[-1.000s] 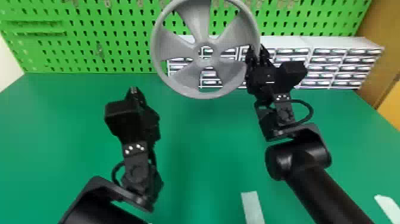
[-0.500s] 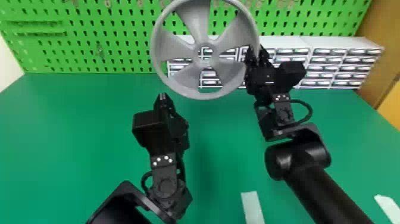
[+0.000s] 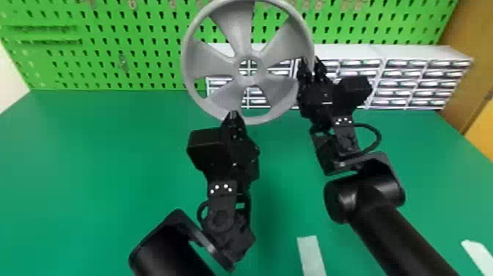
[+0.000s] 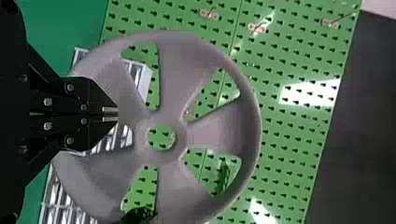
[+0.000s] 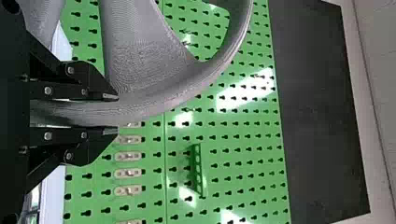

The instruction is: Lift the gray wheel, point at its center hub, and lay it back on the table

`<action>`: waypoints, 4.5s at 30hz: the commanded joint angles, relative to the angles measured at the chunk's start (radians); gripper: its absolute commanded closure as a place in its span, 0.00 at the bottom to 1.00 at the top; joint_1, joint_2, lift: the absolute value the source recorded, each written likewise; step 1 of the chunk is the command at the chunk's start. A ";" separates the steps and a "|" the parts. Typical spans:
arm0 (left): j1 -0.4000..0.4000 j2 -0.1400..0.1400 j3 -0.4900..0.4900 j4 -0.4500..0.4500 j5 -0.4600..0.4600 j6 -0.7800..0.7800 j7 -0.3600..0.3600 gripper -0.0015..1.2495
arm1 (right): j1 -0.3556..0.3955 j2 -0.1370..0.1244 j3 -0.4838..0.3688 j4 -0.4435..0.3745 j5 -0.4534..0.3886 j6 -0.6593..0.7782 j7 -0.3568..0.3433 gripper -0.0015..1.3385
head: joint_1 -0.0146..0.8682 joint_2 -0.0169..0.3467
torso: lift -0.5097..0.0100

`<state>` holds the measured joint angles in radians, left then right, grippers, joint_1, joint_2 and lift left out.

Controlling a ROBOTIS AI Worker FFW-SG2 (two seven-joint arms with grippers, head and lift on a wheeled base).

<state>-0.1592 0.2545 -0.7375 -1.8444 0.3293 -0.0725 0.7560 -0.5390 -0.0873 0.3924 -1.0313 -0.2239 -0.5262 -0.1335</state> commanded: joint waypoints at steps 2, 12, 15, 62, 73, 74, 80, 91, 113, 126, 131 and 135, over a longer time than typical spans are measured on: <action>-0.062 0.000 -0.053 0.047 0.017 -0.030 -0.006 0.92 | -0.003 0.001 0.006 0.004 -0.002 0.000 0.000 0.94 | 0.80 0.18 | 0.80; -0.117 -0.006 -0.083 0.102 0.020 -0.058 -0.018 0.92 | -0.003 -0.002 0.011 0.005 -0.002 0.000 0.000 0.94 | 0.80 0.18 | 0.80; -0.125 -0.012 -0.074 0.114 0.017 -0.067 -0.021 0.92 | -0.003 -0.002 0.014 0.005 -0.002 0.000 0.000 0.94 | 0.80 0.18 | 0.80; -0.217 -0.046 0.047 0.283 -0.015 -0.124 -0.147 0.92 | 0.004 -0.011 0.057 -0.009 -0.025 -0.021 0.000 0.94 | 0.80 0.18 | 0.80; -0.229 -0.057 0.056 0.312 -0.015 -0.131 -0.170 0.92 | 0.007 -0.014 0.071 -0.016 -0.026 -0.023 0.000 0.94 | 0.80 0.18 | 0.80; -0.230 -0.058 0.056 0.313 -0.015 -0.133 -0.172 0.92 | 0.007 -0.014 0.071 -0.016 -0.028 -0.023 0.000 0.94 | 0.80 0.18 | 0.80; -0.237 -0.060 0.058 0.323 -0.015 -0.136 -0.179 0.92 | 0.008 -0.014 0.075 -0.018 -0.029 -0.023 0.000 0.94 | 0.80 0.18 | 0.80; -0.243 -0.063 0.059 0.335 -0.013 -0.138 -0.185 0.92 | 0.007 -0.015 0.080 -0.019 -0.031 -0.023 0.000 0.94 | 0.80 0.18 | 0.80; -0.240 -0.063 0.064 0.336 -0.009 -0.141 -0.190 0.92 | 0.007 -0.017 0.080 -0.019 -0.034 -0.023 0.000 0.94 | 0.80 0.18 | 0.80; -0.240 -0.064 0.066 0.340 -0.009 -0.144 -0.193 0.92 | 0.008 -0.017 0.079 -0.019 -0.035 -0.023 0.000 0.94 | 0.80 0.18 | 0.80; -0.240 -0.066 0.066 0.341 -0.009 -0.145 -0.196 0.92 | 0.008 -0.017 0.079 -0.019 -0.035 -0.023 0.000 0.94 | 0.80 0.18 | 0.80; -0.240 -0.066 0.067 0.341 -0.009 -0.145 -0.196 0.92 | 0.008 -0.017 0.079 -0.019 -0.035 -0.023 0.000 0.94 | 0.80 0.18 | 0.80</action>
<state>-0.3988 0.1887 -0.6711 -1.5036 0.3204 -0.2176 0.5598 -0.5309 -0.1043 0.4709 -1.0508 -0.2592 -0.5492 -0.1335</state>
